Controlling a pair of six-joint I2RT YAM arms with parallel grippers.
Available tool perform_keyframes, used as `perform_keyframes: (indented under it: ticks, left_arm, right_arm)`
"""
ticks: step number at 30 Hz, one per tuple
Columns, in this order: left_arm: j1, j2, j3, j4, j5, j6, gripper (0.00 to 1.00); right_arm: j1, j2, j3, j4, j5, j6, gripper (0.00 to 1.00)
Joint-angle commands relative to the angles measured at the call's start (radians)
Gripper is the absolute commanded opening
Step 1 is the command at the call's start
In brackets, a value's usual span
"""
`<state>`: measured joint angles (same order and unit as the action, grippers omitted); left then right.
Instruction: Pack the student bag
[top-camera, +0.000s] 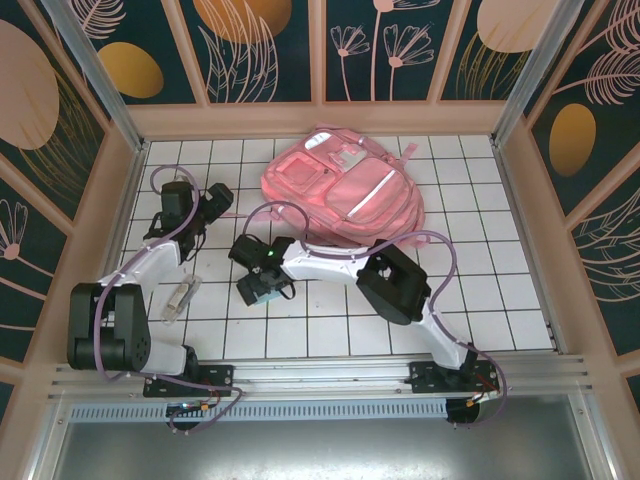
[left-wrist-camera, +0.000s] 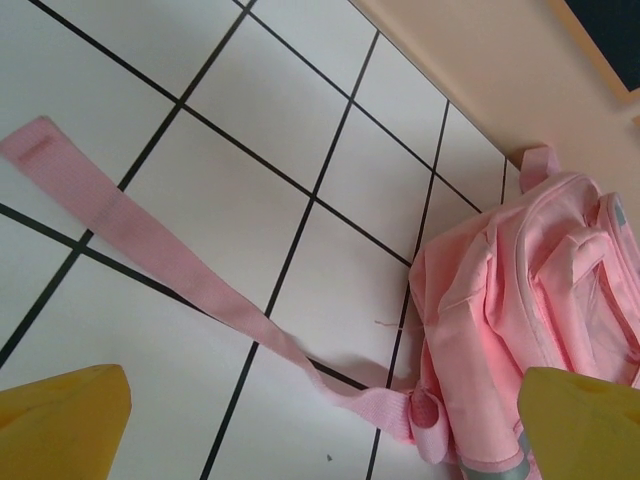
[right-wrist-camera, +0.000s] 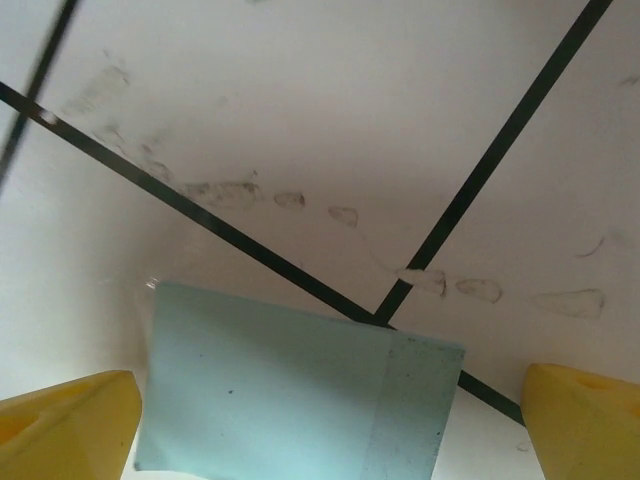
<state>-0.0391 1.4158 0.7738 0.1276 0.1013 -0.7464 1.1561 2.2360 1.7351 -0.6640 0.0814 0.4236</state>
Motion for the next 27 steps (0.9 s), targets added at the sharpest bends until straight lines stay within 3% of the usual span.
perform_keyframes:
  ticks: [1, 17, 27]
  left_arm:
    - [0.01, -0.032, -0.008, 0.026, 0.008, -0.002, 0.98]
    - [0.01, -0.033, -0.011, 0.033, 0.029, -0.019, 0.98]
    - [0.01, -0.038, -0.009, 0.038, 0.036, -0.029, 0.98]
  right_arm:
    - [0.021, 0.025, 0.051, -0.047, 0.021, 0.007, 0.96]
    - [0.076, 0.112, 0.09, -0.155, 0.121, 0.016, 0.93]
    - [0.075, 0.114, 0.084, -0.145, 0.127, 0.015, 0.69]
